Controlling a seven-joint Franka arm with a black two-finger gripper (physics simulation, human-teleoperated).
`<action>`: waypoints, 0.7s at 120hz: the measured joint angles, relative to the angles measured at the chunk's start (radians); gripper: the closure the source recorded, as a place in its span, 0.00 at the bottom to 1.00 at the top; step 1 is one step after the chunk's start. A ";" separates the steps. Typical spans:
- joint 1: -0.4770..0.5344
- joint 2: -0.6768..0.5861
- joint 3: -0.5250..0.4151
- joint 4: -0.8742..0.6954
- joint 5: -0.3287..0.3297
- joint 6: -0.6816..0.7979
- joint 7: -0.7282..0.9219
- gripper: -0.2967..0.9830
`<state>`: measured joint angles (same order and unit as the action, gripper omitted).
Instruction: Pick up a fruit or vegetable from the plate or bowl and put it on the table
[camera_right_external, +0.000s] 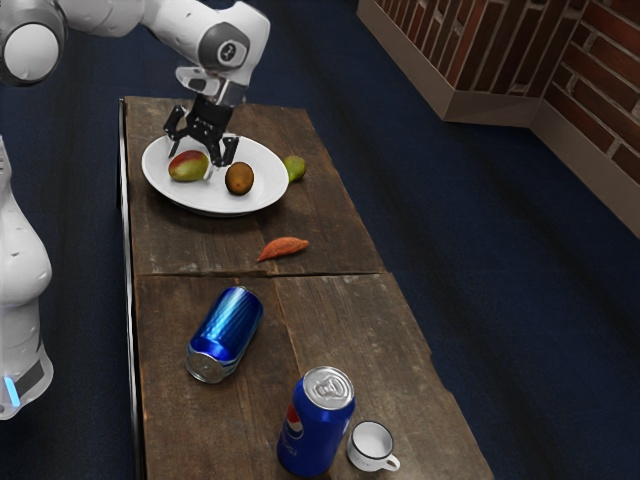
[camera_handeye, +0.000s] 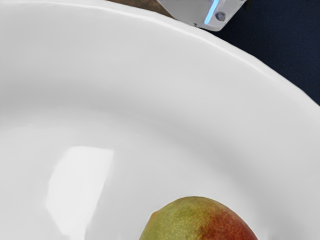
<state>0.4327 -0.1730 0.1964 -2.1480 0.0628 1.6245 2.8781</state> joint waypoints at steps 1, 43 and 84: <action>0.000 0.001 0.000 0.000 0.000 0.000 0.000 0.23; 0.002 0.033 0.000 0.002 0.004 0.011 0.012 0.23; 0.000 0.057 0.000 0.005 0.020 0.102 0.016 0.23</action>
<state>0.4331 -0.1156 0.1965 -2.1427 0.0831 1.7267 2.8943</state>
